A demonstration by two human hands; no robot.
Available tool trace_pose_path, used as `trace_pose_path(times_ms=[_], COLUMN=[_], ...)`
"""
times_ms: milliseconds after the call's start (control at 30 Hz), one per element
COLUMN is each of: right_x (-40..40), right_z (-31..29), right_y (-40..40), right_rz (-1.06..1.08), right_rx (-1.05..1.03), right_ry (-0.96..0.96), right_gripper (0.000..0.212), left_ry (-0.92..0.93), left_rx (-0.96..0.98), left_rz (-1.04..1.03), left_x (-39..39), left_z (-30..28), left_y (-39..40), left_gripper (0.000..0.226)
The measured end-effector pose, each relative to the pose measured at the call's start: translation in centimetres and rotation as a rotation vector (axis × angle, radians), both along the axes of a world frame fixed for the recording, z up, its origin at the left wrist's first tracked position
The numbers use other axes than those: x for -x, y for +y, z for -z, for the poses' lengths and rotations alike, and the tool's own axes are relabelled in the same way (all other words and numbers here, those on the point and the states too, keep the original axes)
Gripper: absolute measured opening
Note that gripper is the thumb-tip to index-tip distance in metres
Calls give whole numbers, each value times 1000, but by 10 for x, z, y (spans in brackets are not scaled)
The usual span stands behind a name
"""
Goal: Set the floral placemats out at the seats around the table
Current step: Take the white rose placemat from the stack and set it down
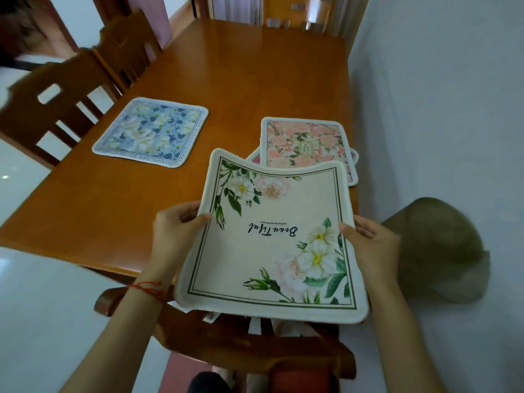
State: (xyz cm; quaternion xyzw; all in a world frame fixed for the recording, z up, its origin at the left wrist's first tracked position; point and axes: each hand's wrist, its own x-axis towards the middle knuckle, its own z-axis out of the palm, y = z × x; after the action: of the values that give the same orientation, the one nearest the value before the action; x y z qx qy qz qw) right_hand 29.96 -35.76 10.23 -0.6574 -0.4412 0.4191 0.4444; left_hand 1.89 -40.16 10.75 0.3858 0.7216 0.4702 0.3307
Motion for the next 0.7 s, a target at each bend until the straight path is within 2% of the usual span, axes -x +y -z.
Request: trace_pose_path(times_ms=[433,700], right_x=[19,43], right_z=[-21,-17], right_y=[-85,-159], right_rz=[-7,8], right_rx=[-88,-69], right_ry=[37,16], right_gripper=[26,29], left_ry=[-10,-38], left_rx=[-61,-82], left_rz=[-58,-66], left_x=[22,46], left_z=[-13,-14], left_y=[-94,-168], left_gripper=[26,24])
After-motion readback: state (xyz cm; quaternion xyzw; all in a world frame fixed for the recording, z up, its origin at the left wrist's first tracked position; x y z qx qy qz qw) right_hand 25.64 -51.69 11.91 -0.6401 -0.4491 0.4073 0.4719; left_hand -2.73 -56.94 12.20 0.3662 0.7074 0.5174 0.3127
